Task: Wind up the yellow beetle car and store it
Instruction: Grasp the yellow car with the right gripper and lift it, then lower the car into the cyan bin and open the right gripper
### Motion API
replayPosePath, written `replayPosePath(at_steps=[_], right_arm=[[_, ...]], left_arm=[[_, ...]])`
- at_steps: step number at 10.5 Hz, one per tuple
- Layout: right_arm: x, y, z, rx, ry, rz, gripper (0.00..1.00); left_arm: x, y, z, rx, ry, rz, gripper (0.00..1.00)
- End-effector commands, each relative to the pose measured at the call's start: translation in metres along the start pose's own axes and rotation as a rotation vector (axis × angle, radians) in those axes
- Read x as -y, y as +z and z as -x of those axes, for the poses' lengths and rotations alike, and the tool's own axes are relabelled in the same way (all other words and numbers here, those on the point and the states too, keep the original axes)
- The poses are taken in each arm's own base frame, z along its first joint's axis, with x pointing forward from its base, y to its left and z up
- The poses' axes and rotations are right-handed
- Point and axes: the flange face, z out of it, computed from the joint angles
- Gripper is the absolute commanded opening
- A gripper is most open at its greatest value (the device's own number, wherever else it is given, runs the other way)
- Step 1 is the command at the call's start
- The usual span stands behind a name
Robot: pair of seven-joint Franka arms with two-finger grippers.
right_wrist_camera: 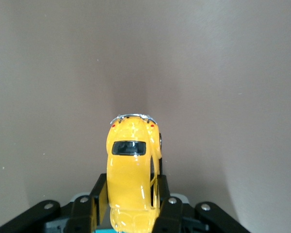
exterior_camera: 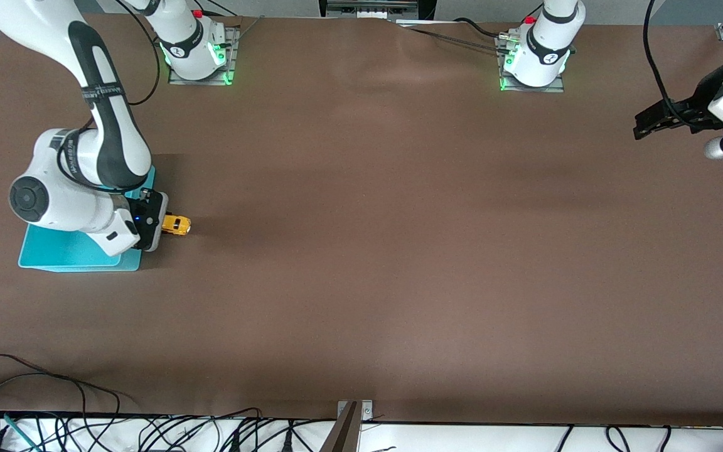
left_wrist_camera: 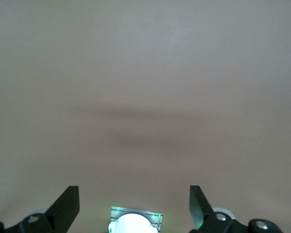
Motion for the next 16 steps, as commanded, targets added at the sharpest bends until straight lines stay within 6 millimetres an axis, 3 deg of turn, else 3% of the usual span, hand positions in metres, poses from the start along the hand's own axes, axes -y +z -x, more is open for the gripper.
replayPosePath(at_steps=[1,4,6,8,9,11,13,16], right_arm=[[0.002,-0.041,0.040,-0.022,0.075,0.026,0.00],[0.001,-0.053,0.139,0.001,0.257,0.013,0.00],[0.008,-0.031,0.182,0.014,0.354,0.033,0.00],[0.028,0.008,0.207,0.020,0.387,0.026,0.00],[0.044,0.027,0.223,0.021,0.415,0.041,0.00],[0.063,0.053,0.247,0.031,0.448,0.039,0.00],[0.069,0.062,0.261,0.038,0.474,0.029,0.00],[0.076,0.072,0.274,0.046,0.501,0.012,0.00]], left_arm=[[-0.024,-0.009,0.003,0.000,0.067,-0.018,1.00],[-0.028,-0.017,0.004,-0.017,0.079,-0.006,1.00],[-0.034,-0.028,0.007,-0.041,0.092,-0.001,1.00],[-0.051,-0.026,0.011,-0.040,0.115,-0.019,1.00],[-0.040,-0.026,0.008,-0.039,0.096,-0.011,1.00],[-0.037,-0.023,0.008,-0.034,0.102,-0.011,1.00],[-0.030,-0.017,0.008,-0.055,0.089,-0.007,1.00],[-0.036,-0.023,0.010,-0.075,0.088,-0.005,1.00]])
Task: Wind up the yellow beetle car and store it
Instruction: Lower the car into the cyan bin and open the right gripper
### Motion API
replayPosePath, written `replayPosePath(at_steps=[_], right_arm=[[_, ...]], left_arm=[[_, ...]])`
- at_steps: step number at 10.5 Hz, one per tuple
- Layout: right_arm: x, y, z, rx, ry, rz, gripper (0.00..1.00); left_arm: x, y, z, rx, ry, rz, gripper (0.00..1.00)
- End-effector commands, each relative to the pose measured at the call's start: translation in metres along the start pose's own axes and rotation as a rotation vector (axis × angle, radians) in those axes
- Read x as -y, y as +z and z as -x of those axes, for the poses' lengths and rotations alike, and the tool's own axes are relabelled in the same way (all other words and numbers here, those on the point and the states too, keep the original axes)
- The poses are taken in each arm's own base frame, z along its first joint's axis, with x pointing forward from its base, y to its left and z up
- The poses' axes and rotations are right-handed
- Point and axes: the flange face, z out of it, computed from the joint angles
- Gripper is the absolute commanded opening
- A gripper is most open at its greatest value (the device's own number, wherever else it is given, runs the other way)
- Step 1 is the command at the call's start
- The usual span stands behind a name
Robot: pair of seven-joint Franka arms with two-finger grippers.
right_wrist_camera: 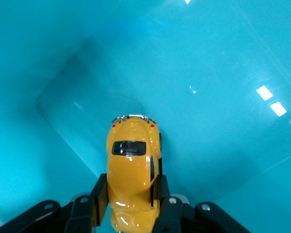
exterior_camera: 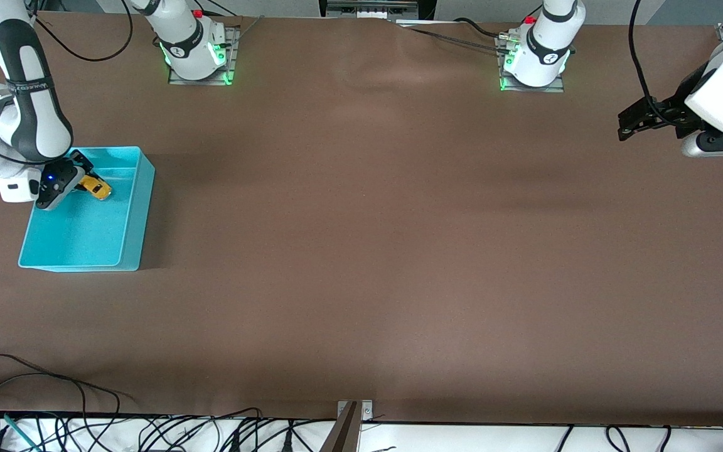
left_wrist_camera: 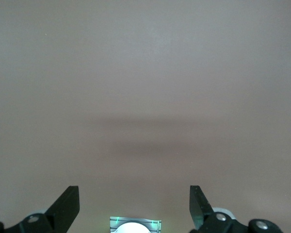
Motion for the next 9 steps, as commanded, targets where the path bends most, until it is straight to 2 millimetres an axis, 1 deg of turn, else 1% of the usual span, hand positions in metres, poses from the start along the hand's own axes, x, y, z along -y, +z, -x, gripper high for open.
replayPosePath(at_steps=[1,2,4,5,6,7,9], right_arm=[[0.003,0.004,0.010,-0.004,0.013,0.005,0.00],[0.002,0.009,0.011,0.006,0.014,-0.003,0.00],[0.001,0.012,0.015,0.010,0.022,-0.005,0.00],[-0.001,0.015,0.015,0.017,0.022,-0.005,0.10],[-0.002,0.015,0.016,0.017,0.025,-0.002,0.18],[-0.001,0.016,0.016,0.016,0.028,-0.003,0.60],[-0.002,0.010,0.014,0.010,0.028,0.000,0.63]], left_arm=[[-0.002,-0.008,0.003,-0.026,0.016,-0.001,1.00],[-0.002,-0.008,0.002,-0.027,0.018,-0.006,1.00],[0.004,-0.006,0.000,-0.024,0.014,-0.005,1.00],[0.003,-0.005,0.000,-0.023,0.015,-0.009,1.00],[0.003,-0.005,0.000,-0.022,0.009,-0.006,1.00],[0.001,-0.007,0.000,-0.026,0.013,0.001,1.00],[-0.004,-0.008,0.001,-0.026,0.032,0.000,1.00]])
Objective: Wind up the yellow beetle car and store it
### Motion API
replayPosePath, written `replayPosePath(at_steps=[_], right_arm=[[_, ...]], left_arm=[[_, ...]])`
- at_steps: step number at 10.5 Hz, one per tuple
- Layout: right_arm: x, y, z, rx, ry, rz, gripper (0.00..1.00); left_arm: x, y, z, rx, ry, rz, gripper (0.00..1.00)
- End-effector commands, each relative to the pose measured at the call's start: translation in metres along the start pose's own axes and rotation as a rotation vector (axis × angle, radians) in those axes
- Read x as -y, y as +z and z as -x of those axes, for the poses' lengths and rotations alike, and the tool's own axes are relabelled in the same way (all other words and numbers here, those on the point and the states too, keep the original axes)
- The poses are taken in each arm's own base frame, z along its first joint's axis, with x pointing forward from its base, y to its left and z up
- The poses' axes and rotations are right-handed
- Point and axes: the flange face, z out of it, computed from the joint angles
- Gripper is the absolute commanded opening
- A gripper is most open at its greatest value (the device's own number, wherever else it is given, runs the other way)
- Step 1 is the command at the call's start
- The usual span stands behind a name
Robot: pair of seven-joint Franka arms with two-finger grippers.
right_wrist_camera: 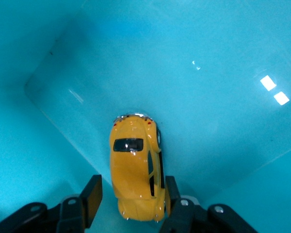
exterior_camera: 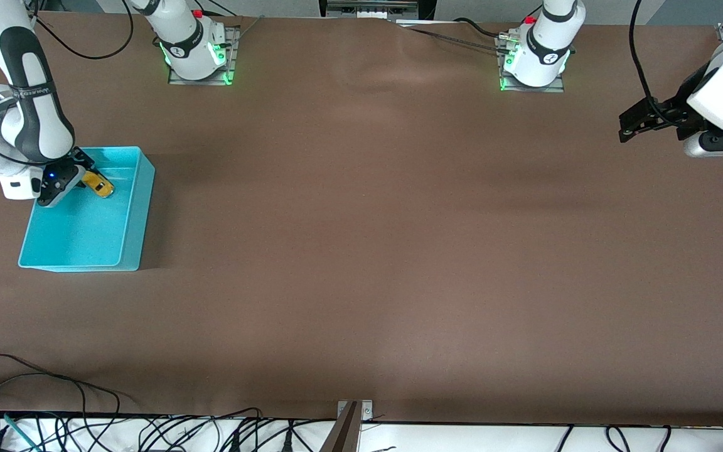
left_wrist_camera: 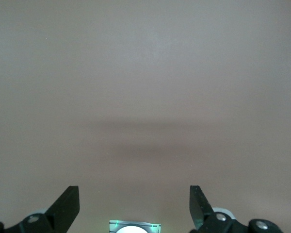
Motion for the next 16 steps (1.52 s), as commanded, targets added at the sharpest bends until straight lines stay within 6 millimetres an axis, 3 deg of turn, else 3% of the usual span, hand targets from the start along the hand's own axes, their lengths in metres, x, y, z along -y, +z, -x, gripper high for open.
replayPosePath(at_steps=[1,3,5,7,9,11,14,16], right_arm=[[-0.002,-0.014,-0.003,-0.022,-0.002,0.023,0.66],[-0.013,-0.054,-0.022,-0.037,-0.012,0.022,0.71],[-0.027,-0.106,-0.039,-0.010,0.032,0.017,0.74],[-0.025,-0.157,-0.062,0.041,0.196,0.003,0.75],[-0.015,-0.198,-0.085,0.064,0.403,-0.015,0.80],[0.000,-0.227,-0.113,0.072,0.534,-0.002,1.00],[0.035,-0.262,-0.156,0.061,0.673,0.024,1.00],[0.055,-0.276,-0.168,0.119,0.809,0.039,1.00]], left_arm=[[-0.006,-0.006,0.002,-0.014,0.038,-0.002,1.00],[-0.003,-0.006,0.001,-0.014,0.124,0.000,1.00],[-0.001,-0.006,0.001,-0.016,0.128,-0.001,1.00],[-0.002,-0.006,0.001,-0.014,0.120,-0.004,1.00],[-0.002,-0.005,0.001,-0.013,0.121,-0.003,1.00],[-0.003,-0.006,0.001,-0.014,0.122,-0.002,1.00],[-0.003,-0.010,0.001,-0.023,0.122,-0.002,1.00],[-0.003,-0.008,0.000,-0.020,0.122,0.000,1.00]])
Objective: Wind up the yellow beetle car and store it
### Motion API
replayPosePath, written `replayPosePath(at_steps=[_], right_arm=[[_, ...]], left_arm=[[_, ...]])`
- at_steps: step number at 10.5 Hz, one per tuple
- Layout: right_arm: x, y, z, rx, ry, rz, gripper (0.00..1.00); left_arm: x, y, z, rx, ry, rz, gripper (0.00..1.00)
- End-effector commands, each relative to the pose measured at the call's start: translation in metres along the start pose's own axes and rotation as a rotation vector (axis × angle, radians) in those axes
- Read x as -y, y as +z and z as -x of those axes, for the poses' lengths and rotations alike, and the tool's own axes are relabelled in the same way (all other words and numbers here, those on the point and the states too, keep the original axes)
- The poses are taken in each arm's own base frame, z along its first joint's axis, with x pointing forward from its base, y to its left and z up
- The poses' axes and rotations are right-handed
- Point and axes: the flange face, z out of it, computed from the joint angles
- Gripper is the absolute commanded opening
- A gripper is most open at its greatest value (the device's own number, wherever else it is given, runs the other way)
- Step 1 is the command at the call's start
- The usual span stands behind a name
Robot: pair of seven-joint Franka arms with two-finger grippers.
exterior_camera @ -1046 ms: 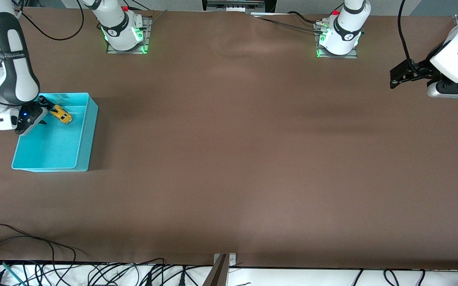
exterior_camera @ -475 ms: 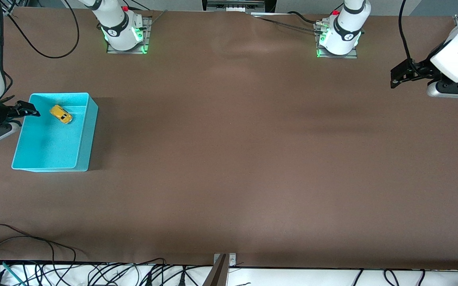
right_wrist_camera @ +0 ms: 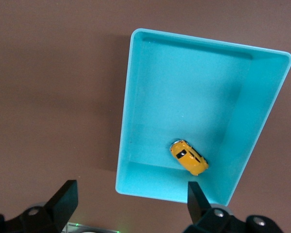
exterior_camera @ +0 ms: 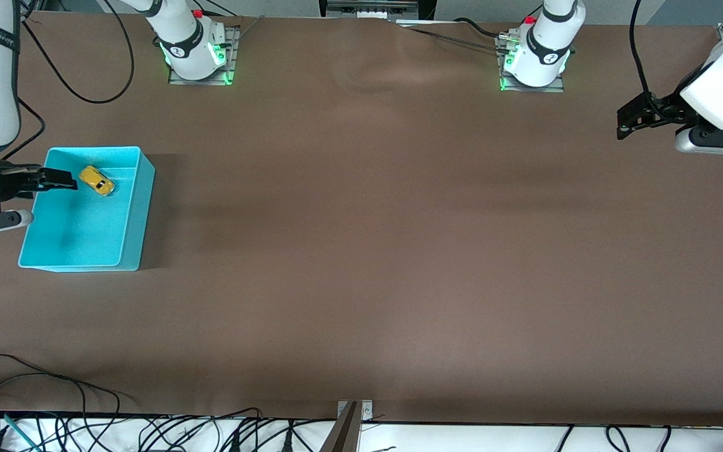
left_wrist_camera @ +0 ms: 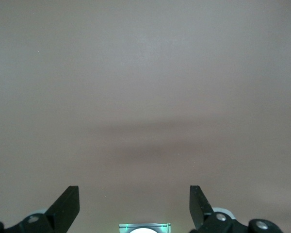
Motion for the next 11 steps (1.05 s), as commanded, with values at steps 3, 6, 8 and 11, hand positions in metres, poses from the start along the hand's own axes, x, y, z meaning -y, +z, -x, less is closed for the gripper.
replayPosePath(at_steps=[3,6,8,11], right_arm=[[0.022,-0.036,0.010,0.022,0.129,0.061,1.00],[0.029,-0.046,0.007,0.004,0.171,0.058,1.00],[0.030,-0.045,0.005,0.014,0.161,0.045,1.00],[0.018,-0.051,0.016,0.001,0.156,0.054,1.00]], left_arm=[[0.003,-0.006,-0.001,-0.012,0.019,-0.002,1.00],[0.005,-0.004,-0.001,-0.011,0.013,0.000,1.00],[0.014,-0.001,-0.003,-0.015,-0.014,0.043,1.00],[0.037,0.002,-0.002,-0.020,-0.076,0.097,1.00]])
